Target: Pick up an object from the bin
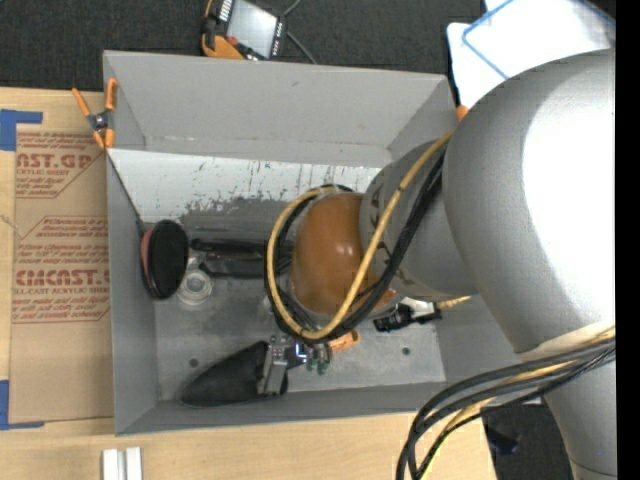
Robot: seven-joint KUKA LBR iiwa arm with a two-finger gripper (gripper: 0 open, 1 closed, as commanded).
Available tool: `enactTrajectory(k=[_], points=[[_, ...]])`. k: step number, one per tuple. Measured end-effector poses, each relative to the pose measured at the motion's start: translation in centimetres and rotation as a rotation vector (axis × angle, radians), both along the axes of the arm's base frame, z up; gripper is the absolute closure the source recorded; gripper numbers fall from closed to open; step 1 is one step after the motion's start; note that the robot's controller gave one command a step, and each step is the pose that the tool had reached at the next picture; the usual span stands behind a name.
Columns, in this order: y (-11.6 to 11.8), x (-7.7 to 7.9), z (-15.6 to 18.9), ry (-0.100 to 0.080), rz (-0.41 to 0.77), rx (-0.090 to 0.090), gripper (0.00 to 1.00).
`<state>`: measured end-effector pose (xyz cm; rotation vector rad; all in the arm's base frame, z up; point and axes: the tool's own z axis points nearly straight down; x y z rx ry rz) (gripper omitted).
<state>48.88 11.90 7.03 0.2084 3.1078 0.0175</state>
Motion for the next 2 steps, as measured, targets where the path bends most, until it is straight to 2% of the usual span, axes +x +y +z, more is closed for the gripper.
enactTrajectory(k=[1,2], points=[[2.48,0.80,0.09,0.003,-0.022,0.004,1.00],[2.48,0.81,0.09,0.003,-0.022,0.004,1.00]])
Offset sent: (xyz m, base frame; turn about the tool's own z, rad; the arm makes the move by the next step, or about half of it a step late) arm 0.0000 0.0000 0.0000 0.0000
